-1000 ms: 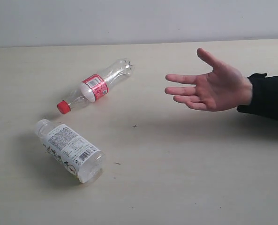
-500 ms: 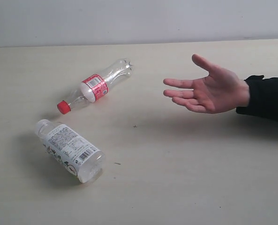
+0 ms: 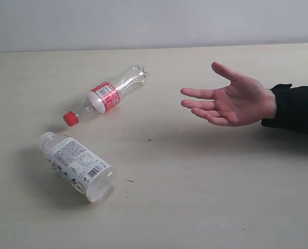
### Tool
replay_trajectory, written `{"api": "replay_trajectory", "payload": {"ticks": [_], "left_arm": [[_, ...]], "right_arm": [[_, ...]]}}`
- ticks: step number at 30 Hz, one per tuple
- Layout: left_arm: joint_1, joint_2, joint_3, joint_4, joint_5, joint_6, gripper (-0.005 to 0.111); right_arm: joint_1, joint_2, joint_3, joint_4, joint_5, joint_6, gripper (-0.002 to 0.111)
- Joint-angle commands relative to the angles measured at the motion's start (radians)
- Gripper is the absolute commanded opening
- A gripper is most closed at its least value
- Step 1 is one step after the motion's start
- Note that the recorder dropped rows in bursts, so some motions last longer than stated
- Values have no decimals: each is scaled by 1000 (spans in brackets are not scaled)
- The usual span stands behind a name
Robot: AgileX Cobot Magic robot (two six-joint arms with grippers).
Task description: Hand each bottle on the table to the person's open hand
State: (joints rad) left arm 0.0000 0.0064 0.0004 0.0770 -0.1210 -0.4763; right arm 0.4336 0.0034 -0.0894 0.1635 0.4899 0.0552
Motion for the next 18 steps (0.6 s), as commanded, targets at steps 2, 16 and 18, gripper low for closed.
{"api": "replay_trajectory", "payload": {"ticks": [2,16,18], "left_arm": [[0,-6,0,-34,-123,-84,0],[0,148,-155,-175,-348,195,0],[0,268,-265,-200,-234,317,0]], "right_arm": [[0,-3,5,3,-14,-1,0],[0,-3,5,3,-14,-1,0],[0,-3,5,3,-14,-1,0]]}}
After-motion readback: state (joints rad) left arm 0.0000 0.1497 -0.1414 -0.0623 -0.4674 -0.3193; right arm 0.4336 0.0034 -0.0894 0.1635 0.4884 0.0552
